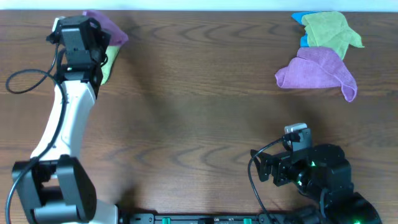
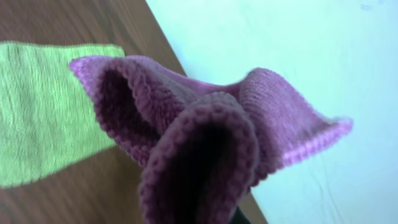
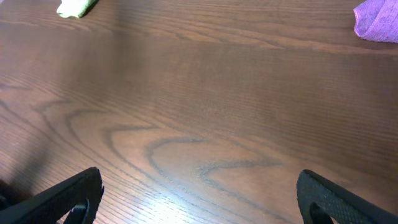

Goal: Fold the cloth
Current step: 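Carry the folded purple cloth with the left gripper toward the yellow-green cloth, then lower the purple cloth onto the yellow-green cloth and open the left gripper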

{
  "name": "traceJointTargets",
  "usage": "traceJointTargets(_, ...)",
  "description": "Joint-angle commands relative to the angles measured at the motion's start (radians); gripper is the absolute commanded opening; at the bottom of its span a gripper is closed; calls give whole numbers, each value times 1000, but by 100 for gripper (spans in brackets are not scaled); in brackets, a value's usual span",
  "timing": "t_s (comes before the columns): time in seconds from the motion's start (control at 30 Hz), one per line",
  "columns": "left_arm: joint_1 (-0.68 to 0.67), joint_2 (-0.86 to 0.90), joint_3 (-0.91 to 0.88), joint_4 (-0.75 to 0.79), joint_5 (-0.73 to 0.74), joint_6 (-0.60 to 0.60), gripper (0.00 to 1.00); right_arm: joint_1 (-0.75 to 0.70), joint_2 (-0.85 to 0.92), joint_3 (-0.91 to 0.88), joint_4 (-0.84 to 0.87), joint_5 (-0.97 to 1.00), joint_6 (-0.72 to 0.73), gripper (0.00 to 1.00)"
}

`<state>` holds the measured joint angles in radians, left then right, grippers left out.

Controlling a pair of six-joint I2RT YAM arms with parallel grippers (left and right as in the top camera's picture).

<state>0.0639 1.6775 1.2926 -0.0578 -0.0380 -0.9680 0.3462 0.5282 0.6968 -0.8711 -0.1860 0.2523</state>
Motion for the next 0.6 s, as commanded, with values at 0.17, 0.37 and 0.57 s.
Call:
traceJointTargets(0.17, 5, 164, 36, 108, -124, 2, 6, -7, -5, -3, -1, 3, 9, 99)
traceJointTargets(0.37, 18, 253, 102, 126, -153, 3, 6, -7, -5, -3, -1, 3, 9, 99)
traceJointTargets(0.57, 29, 332, 193, 126, -156, 3, 6, -7, -5, -3, -1, 3, 9, 99)
